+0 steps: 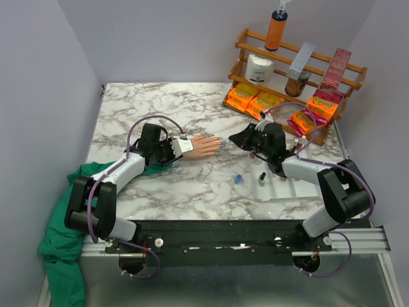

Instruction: Paint the nails

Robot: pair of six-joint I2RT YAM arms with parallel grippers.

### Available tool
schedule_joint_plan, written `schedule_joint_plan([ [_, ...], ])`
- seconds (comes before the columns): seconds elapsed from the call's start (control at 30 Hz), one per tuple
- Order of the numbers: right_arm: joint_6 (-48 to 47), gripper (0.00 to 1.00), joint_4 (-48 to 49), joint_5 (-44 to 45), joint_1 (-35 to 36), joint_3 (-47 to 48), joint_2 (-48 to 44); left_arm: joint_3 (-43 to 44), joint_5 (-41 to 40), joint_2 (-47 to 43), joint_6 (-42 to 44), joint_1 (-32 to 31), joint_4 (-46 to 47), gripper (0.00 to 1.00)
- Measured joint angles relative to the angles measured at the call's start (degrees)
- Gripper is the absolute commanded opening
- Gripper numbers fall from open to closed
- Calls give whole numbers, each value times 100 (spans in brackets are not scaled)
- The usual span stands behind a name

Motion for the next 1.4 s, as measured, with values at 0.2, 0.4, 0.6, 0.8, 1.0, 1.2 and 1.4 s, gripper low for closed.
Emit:
schedule_joint_plan([
  [0.2, 4, 1, -2, 4, -68, 0, 0, 0, 2, 0, 0, 0, 0, 0],
  [0.4, 0, 1, -2, 61, -101, -2, 0, 0, 2, -2, 0, 0, 0, 0],
  [0.6, -26, 1, -22, 109, -184, -120, -74, 2, 2, -2, 0, 0, 0, 0],
  [0.8, -68, 1, -101, 131, -293, -262, -280, 2, 2, 0, 0, 0, 0, 0],
  [1.0, -245, 1, -168, 122, -304, -267, -570, 2, 2, 0, -20, 0, 2, 0],
  [1.2, -308, 1, -66, -63, -251, -267, -553, 2, 2, 0, -44, 0, 2, 0],
  [1.4, -297, 1, 199, -352, -146, -251, -337, 2, 2, 0, -57, 0, 2, 0],
])
